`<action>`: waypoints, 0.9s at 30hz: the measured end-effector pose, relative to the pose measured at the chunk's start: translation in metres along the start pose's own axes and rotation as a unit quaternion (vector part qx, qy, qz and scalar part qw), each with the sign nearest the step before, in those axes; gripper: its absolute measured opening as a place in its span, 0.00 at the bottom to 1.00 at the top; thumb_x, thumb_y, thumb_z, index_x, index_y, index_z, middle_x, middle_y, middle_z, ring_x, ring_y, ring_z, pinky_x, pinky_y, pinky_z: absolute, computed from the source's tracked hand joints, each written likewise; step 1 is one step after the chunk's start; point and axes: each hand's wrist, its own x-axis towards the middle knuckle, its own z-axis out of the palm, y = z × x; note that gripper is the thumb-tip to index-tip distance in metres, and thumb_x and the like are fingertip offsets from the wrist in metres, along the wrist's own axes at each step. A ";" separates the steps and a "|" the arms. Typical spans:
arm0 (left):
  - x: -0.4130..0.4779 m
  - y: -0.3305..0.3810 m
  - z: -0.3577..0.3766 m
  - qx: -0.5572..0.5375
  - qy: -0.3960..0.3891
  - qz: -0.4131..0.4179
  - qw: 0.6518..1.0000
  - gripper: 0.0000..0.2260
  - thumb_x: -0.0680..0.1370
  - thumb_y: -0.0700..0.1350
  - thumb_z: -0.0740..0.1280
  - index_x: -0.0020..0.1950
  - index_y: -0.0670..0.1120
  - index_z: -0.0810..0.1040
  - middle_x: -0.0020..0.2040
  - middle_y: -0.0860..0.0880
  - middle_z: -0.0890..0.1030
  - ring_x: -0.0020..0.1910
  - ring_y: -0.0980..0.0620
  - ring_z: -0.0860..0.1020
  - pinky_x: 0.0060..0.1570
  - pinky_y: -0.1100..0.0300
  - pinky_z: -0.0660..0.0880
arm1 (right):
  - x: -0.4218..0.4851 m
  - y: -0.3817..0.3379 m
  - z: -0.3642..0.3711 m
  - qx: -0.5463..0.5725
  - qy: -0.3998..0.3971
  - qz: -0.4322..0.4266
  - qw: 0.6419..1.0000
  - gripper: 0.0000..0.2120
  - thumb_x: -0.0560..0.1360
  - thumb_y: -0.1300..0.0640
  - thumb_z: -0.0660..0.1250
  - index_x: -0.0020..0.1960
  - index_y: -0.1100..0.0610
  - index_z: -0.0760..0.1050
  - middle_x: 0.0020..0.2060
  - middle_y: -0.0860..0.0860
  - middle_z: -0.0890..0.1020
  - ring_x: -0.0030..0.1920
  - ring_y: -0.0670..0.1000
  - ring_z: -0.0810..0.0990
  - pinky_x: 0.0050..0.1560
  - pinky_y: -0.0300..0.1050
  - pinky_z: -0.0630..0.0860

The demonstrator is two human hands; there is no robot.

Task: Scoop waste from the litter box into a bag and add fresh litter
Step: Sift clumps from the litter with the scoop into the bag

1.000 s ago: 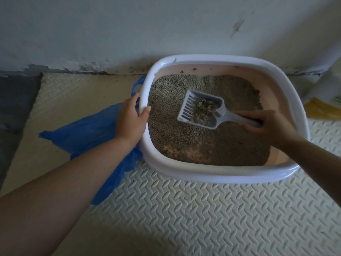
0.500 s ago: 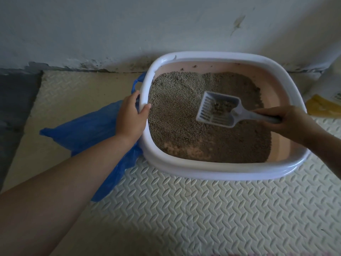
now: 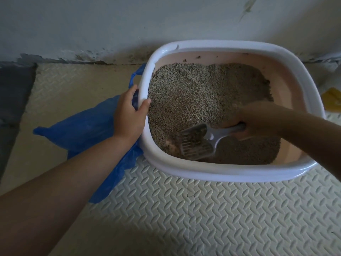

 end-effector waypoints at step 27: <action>0.000 0.003 -0.003 0.024 -0.009 0.009 1.000 0.25 0.79 0.50 0.65 0.75 0.49 0.64 0.68 0.54 0.70 0.58 0.64 0.68 0.54 0.66 0.67 | -0.002 -0.010 0.060 0.299 0.252 0.108 0.914 0.16 0.73 0.51 0.70 0.61 0.46 0.78 0.43 0.41 0.83 0.39 0.39 0.79 0.41 0.39 0.74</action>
